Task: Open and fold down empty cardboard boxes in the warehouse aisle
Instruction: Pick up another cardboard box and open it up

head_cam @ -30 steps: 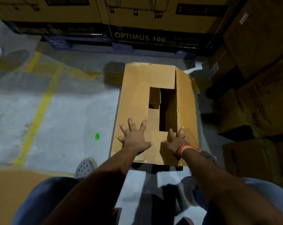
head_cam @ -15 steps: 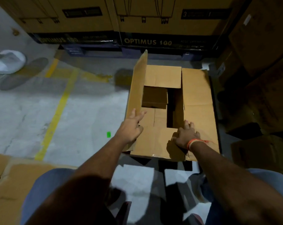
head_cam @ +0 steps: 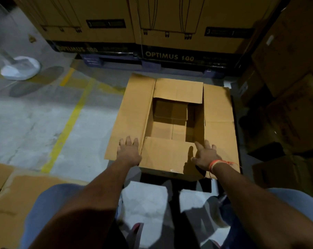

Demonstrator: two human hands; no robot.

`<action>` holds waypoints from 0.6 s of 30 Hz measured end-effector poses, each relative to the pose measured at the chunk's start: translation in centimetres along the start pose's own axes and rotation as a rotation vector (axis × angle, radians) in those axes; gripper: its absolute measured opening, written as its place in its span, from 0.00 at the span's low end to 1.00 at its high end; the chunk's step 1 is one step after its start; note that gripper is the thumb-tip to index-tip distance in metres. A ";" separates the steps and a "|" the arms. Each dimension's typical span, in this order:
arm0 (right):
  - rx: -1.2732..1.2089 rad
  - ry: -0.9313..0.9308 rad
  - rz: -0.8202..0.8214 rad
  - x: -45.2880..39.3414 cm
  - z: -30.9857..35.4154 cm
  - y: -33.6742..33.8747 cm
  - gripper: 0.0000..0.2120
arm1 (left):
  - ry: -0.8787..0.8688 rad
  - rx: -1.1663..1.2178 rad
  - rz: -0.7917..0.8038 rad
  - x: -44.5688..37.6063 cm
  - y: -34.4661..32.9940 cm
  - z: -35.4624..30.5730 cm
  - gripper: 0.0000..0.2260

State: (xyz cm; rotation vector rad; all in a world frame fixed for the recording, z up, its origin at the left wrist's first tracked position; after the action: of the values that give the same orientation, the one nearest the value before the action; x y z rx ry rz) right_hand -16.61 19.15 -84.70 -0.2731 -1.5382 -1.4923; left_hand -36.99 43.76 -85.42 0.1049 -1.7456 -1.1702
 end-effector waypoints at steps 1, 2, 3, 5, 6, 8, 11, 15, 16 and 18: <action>-0.041 -0.036 -0.002 -0.3 -0.4 0.1 0.40 | -0.027 0.073 0.042 -0.7 -0.5 -0.7 0.40; -0.084 -0.069 -0.006 -0.7 -0.7 0.2 0.41 | -0.046 0.127 0.060 -1.4 -0.7 -1.4 0.42; -0.131 -0.099 -0.010 -1.0 -1.0 0.4 0.41 | -0.059 0.171 0.063 -2.1 -0.8 -1.9 0.42; -0.209 -0.147 -0.002 -2.0 -1.5 0.1 0.42 | -0.059 0.286 0.065 -3.1 -0.7 -2.6 0.43; -0.238 -0.160 0.011 -2.5 -1.8 -0.3 0.43 | -0.052 0.370 0.075 -3.6 -0.7 -2.8 0.43; -0.306 -0.148 0.030 -3.5 -2.1 -1.1 0.45 | -0.052 0.551 0.106 -4.6 -0.9 -2.9 0.45; -0.419 -0.085 0.062 -4.9 -1.7 -1.9 0.48 | -0.100 0.704 0.146 -5.8 -1.6 -3.2 0.48; -0.400 -0.088 0.061 -6.0 -1.3 -1.8 0.44 | -0.122 0.559 0.124 -5.9 -1.8 -4.2 0.41; -0.395 -0.095 0.064 -6.1 -1.3 -1.7 0.41 | -0.104 0.530 0.092 -6.1 -1.7 -4.2 0.38; -0.380 -0.085 0.028 -6.0 -1.3 -1.0 0.35 | -0.045 0.519 0.003 -6.2 -0.7 -4.4 0.30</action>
State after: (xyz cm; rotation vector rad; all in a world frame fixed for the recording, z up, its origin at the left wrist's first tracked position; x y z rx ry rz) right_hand -13.54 20.35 -90.03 -0.5827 -1.2995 -1.7644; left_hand -30.84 43.84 -89.95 0.3878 -2.0530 -0.6961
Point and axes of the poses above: each hand's wrist, its own x-axis away from the middle knuckle, its own y-axis out of the back of the hand, z = x × y, the point moved 5 cm from there along -x, towards the middle knuckle, and after that the axes turned 5 degrees about z, right-handed, at the moved point
